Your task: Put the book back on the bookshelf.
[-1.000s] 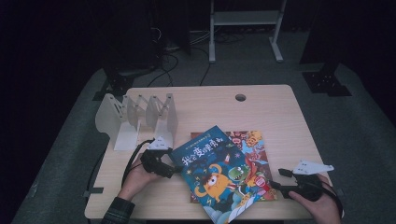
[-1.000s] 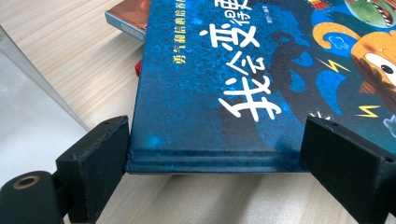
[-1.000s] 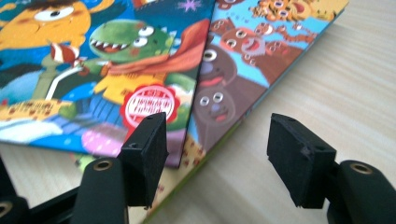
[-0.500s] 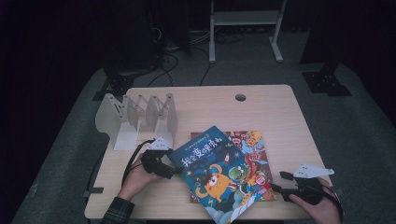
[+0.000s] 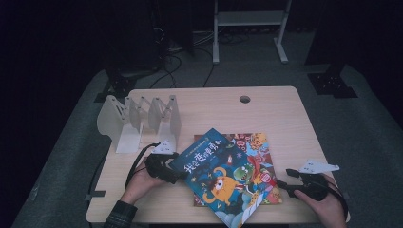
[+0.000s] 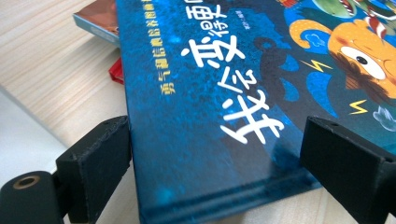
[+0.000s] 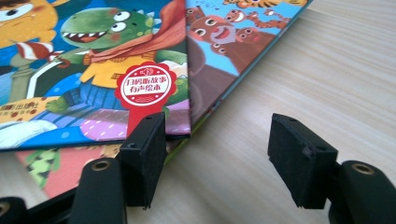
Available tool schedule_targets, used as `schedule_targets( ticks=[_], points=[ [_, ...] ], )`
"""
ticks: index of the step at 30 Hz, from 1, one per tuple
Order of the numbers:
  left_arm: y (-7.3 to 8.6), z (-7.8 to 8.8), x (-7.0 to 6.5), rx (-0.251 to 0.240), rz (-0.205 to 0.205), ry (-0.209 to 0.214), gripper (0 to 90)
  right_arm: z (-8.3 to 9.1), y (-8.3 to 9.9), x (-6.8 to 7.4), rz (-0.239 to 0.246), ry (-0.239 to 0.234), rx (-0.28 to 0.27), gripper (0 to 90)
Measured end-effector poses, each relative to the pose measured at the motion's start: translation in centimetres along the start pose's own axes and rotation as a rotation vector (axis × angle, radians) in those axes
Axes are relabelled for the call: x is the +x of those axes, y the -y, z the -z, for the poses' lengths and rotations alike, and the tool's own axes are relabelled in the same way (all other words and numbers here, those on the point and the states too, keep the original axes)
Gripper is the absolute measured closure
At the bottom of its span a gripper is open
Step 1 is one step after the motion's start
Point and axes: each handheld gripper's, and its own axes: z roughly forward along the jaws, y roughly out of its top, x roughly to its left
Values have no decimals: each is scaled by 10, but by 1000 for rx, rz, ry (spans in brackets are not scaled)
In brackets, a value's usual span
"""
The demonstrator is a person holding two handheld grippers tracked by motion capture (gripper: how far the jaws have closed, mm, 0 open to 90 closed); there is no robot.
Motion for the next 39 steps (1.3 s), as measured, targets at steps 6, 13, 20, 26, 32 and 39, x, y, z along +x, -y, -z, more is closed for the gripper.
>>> schedule_targets(
  ticks=[6, 13, 20, 26, 32, 39],
  points=[
    [-1, -3, -2, 1, 0, 15, 85, -5, -6, -8, 0, 14, 10, 361],
    [-1, -4, -1, -1, 2, 24, 85, -13, -15, -18, 1, 19, 18, 358],
    [-1, -2, -4, 11, -1, 22, 85, -21, -23, -25, -6, 26, 23, 358],
    [4, 2, -13, 12, -3, 21, 85, -28, -31, -31, -17, 43, 26, 363],
    [8, 5, -19, 13, -7, 35, 85, -36, -39, -35, -22, 78, 26, 381],
    [9, 5, -17, 13, 2, 49, 85, -45, -49, -39, -30, 93, 28, 389]
  ],
)
